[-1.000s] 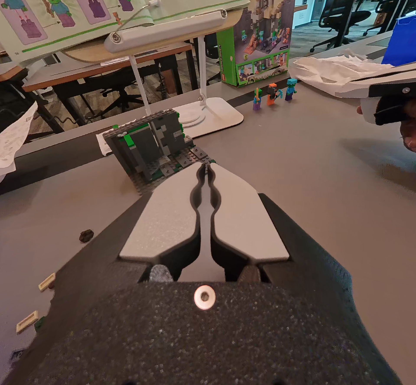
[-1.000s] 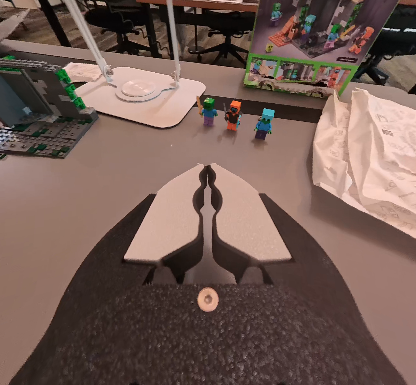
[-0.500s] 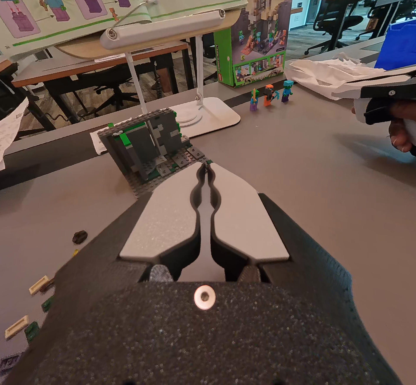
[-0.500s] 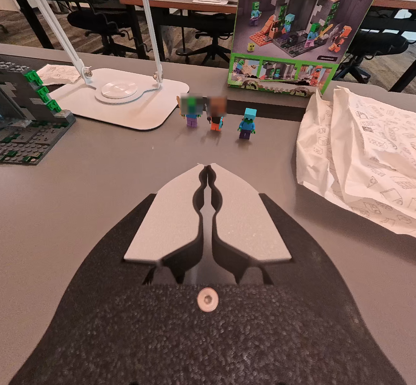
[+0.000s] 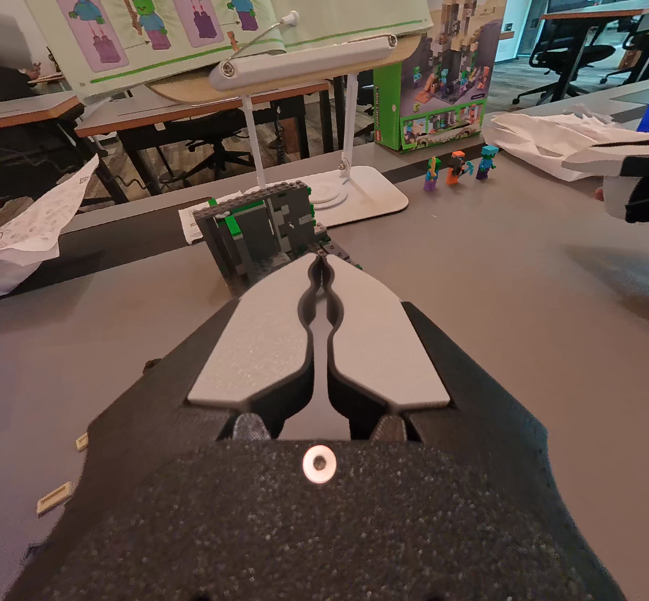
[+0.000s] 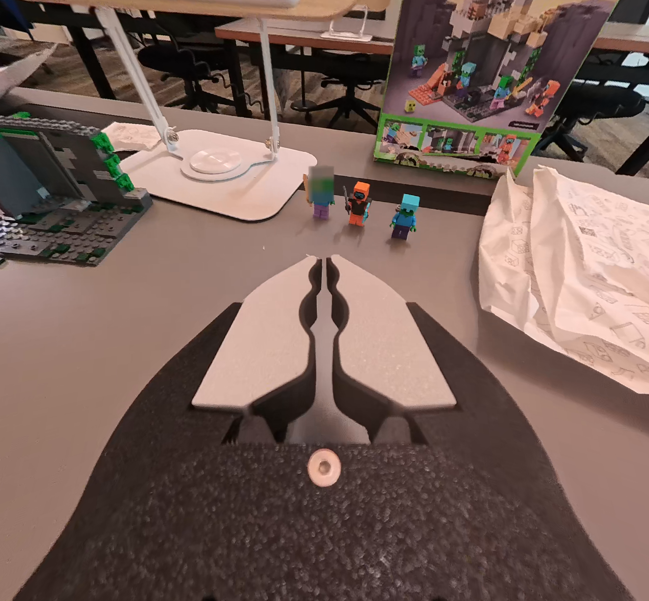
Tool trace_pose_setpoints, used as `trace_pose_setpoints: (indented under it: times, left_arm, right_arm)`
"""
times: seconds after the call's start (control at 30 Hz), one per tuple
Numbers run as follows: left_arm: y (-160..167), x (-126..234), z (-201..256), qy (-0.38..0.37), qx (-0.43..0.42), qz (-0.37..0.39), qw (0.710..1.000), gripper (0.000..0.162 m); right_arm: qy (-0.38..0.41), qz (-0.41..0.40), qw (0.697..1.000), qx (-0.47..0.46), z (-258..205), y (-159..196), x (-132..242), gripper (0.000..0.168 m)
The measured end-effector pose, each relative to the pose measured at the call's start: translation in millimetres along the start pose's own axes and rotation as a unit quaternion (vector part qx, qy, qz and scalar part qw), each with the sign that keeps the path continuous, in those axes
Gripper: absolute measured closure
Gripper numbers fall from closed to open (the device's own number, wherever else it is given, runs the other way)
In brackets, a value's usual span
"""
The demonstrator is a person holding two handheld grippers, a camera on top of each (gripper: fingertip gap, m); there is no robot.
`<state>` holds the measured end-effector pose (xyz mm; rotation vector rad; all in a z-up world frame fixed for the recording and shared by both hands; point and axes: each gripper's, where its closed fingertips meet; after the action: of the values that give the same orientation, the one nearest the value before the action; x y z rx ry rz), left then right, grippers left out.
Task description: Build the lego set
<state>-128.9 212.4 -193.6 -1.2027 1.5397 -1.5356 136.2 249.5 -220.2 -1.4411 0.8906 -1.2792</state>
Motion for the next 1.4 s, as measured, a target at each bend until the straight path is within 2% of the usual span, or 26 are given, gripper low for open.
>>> trace_pose_setpoints:
  times: [0.13,0.57,0.83,1.1,1.4]
  left_arm:
    - [-10,-5,-1,-0.011,0.002,0.016,1.0,0.162]
    - [-78,-37,-15,-0.037,0.026,0.068,0.997,0.162]
    - [-111,-51,-20,-0.04,0.037,0.083,0.995,0.162]
    - [-150,-58,-11,-0.021,0.027,0.11,0.993,0.162]
    - [-195,-78,14,0.007,0.021,0.134,0.991,0.162]
  right_arm:
    - [-0.006,0.009,1.0,0.022,-9,-4,3,0.166]
    - [-0.034,0.041,0.997,0.051,-34,-25,7,0.166]
    - [-0.009,0.107,0.993,0.055,-34,-95,-2,0.168]
    - [-0.033,0.18,0.98,0.077,-52,-172,1,0.168]
    - [-0.057,0.19,0.976,0.089,-57,-210,-17,0.168]
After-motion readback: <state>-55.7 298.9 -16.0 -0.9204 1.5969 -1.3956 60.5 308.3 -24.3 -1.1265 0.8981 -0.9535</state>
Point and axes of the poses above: each gripper's, where its closed fingertips meet, x back along the fingers, y out of its underside, z = x × y across the jaws, and after that the axes turned 3 degrees about -y, right-handed
